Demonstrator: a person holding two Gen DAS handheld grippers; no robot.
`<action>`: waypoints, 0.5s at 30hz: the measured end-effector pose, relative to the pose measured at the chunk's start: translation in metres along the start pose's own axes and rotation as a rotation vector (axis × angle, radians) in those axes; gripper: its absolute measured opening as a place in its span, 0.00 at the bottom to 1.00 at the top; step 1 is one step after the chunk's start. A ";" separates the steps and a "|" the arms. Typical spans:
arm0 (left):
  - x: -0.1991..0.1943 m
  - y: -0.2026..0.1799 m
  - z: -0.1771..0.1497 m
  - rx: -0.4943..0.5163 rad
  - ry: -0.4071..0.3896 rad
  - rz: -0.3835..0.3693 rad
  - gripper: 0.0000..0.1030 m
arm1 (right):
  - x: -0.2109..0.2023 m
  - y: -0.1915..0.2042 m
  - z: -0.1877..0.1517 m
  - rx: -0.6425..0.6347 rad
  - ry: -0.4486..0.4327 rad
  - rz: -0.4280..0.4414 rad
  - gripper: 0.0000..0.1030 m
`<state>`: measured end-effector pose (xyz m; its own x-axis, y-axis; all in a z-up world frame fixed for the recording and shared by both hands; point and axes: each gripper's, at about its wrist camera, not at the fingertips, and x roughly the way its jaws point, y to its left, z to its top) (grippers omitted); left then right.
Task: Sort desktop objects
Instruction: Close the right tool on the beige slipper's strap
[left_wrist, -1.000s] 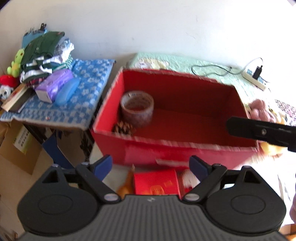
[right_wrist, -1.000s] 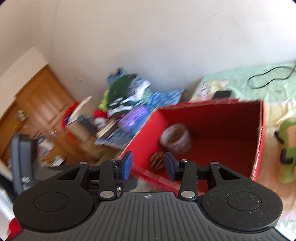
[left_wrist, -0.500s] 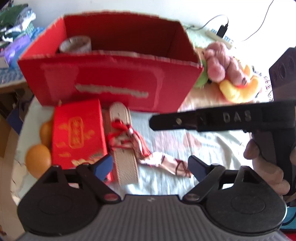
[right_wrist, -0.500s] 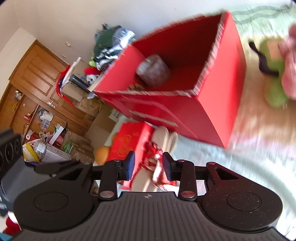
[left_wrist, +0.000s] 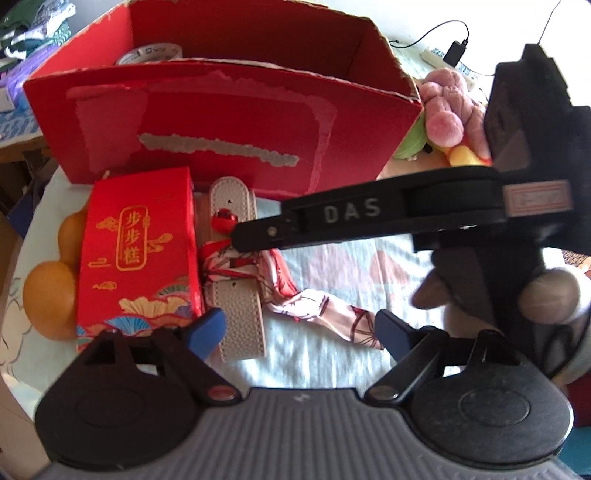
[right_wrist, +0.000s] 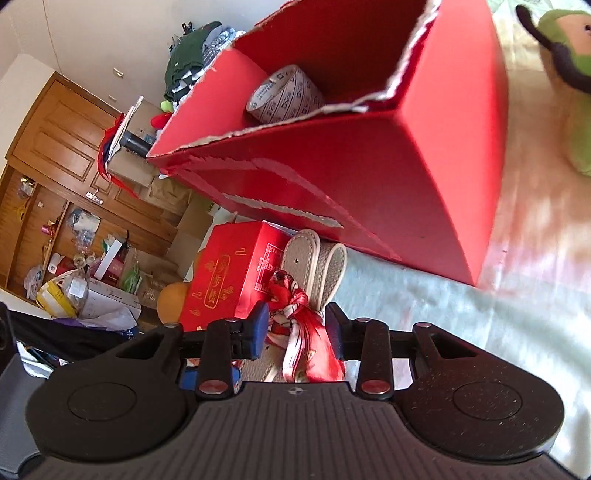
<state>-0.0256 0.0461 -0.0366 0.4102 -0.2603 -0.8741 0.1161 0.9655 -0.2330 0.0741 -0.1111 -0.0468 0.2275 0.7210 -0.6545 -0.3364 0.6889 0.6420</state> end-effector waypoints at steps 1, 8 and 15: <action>-0.001 0.001 0.000 -0.006 -0.001 -0.009 0.87 | 0.002 0.000 0.001 0.001 -0.001 -0.007 0.45; 0.000 -0.003 -0.002 0.022 0.008 0.003 0.87 | 0.013 0.000 0.002 -0.037 0.004 -0.022 0.40; 0.002 -0.020 0.001 0.090 0.020 -0.018 0.88 | -0.007 -0.015 0.000 0.014 -0.014 0.009 0.21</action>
<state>-0.0264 0.0263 -0.0333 0.3895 -0.2763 -0.8786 0.2048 0.9561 -0.2098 0.0777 -0.1260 -0.0521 0.2371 0.7279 -0.6434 -0.3259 0.6835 0.6531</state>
